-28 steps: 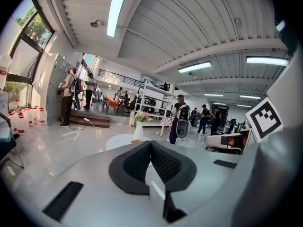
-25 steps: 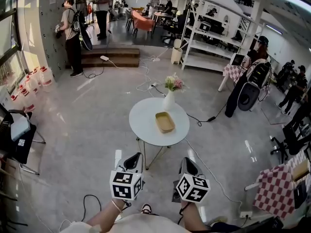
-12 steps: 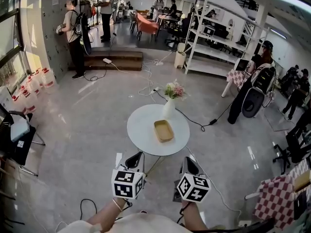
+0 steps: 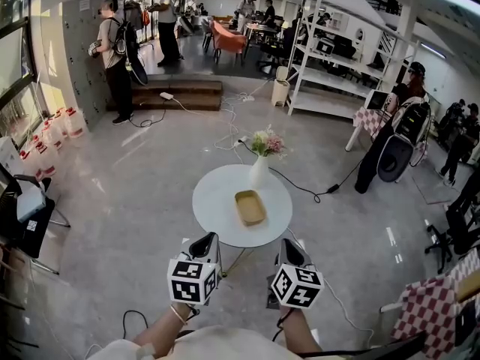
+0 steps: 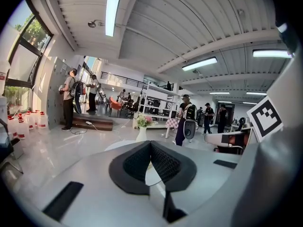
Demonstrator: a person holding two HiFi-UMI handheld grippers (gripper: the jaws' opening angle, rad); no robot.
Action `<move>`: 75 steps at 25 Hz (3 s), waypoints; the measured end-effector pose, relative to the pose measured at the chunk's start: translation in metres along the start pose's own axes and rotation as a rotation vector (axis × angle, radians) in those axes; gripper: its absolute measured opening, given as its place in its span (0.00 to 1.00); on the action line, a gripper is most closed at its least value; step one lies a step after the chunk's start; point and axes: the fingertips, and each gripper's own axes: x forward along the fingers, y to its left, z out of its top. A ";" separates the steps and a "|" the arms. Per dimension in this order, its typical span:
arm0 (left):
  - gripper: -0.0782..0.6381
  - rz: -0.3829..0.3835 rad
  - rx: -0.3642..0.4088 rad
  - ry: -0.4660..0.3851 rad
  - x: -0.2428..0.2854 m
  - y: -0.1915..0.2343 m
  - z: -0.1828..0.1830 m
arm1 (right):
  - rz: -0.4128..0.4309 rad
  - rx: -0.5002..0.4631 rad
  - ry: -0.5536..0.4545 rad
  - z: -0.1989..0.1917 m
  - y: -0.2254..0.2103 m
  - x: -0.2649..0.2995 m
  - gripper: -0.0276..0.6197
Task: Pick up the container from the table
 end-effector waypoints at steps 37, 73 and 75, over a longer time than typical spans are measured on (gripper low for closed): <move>0.13 -0.032 0.026 0.018 0.125 0.066 0.034 | -0.073 -0.003 0.064 0.022 -0.012 0.127 0.08; 0.13 -0.180 -0.004 0.070 0.266 0.114 0.068 | -0.201 -0.002 0.081 0.063 -0.026 0.228 0.08; 0.13 -0.171 -0.005 0.089 0.269 0.109 0.060 | -0.199 0.010 0.099 0.056 -0.036 0.229 0.08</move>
